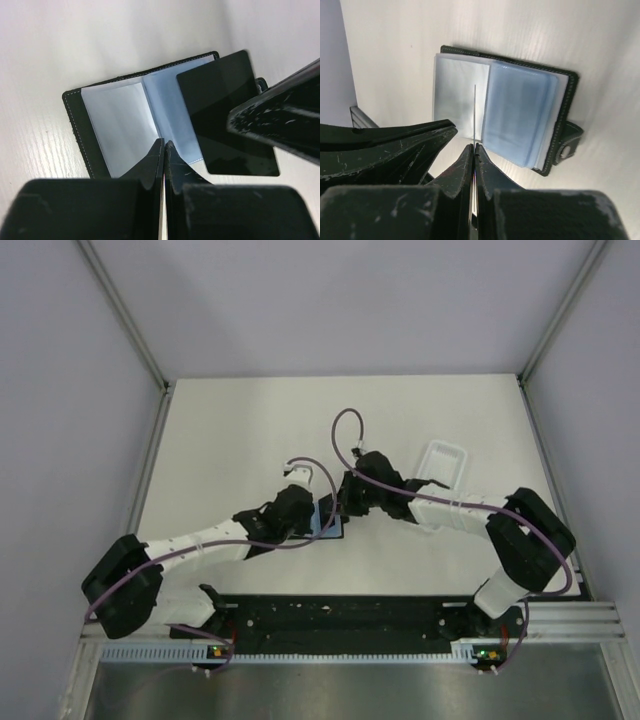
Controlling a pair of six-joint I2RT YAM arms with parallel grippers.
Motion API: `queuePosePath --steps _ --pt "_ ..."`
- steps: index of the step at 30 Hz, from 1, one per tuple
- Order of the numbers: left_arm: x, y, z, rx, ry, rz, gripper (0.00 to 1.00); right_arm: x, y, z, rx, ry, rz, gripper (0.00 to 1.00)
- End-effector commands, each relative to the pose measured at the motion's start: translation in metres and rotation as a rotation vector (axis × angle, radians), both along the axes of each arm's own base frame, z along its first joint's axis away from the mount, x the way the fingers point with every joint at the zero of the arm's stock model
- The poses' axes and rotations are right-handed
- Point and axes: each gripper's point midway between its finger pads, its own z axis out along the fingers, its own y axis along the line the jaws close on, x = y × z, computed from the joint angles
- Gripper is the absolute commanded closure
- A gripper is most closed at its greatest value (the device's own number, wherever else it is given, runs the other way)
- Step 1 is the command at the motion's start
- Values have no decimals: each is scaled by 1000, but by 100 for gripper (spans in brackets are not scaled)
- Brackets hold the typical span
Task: Put the credit cards into the card holder
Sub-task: Open the card holder at the center of the board.
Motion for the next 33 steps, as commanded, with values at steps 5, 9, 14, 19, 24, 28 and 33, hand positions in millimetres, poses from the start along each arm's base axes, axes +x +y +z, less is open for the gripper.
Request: queuePosePath --steps 5,9,14,19,24,28,33 --pt "19 -27 21 -76 -46 -22 100 9 -47 -12 -179 -7 -111 100" --pt "19 -43 21 -115 -27 -74 100 8 -52 -22 -217 13 -118 100" --pt "25 -58 19 -133 -25 -105 100 8 -59 -29 -259 22 -138 100" --pt "30 -66 7 -117 -10 -112 100 8 -63 -34 -283 26 -141 100" --pt "31 -69 -13 -95 32 -107 100 8 -64 -41 -298 37 -141 100" --pt "26 -65 -34 -63 77 -92 100 7 -65 -43 -306 38 -141 100" --pt "18 -51 -48 -33 111 -60 100 7 -68 -45 -314 46 -145 100"
